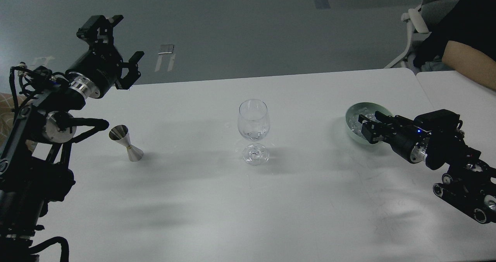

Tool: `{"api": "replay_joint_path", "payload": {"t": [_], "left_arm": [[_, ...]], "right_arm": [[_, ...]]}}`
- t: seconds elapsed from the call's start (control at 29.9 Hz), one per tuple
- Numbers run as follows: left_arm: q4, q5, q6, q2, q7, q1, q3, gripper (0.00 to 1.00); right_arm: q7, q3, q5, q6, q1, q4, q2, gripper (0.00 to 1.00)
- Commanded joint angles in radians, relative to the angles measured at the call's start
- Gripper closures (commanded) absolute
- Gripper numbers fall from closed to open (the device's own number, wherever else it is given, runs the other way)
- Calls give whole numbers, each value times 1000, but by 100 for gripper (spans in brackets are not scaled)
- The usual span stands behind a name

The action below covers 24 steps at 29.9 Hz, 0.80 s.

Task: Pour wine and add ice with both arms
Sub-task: 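Close the right gripper on an ice cube in the bowl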

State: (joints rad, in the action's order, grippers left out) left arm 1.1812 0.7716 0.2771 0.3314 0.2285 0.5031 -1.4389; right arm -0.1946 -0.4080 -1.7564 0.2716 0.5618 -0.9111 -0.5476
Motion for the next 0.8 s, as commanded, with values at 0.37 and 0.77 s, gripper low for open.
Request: {"api": "replay_joint_path", "payload": {"t": [0.37, 0.77], "left_arm": [[0, 6, -1, 0, 0, 0, 0, 3], [0, 8, 1, -2, 2, 0, 0, 3]], "right_arm": [[0, 0, 0, 0, -3, 1, -2, 49], [1, 0, 0, 0, -8, 8, -6, 67]]}}
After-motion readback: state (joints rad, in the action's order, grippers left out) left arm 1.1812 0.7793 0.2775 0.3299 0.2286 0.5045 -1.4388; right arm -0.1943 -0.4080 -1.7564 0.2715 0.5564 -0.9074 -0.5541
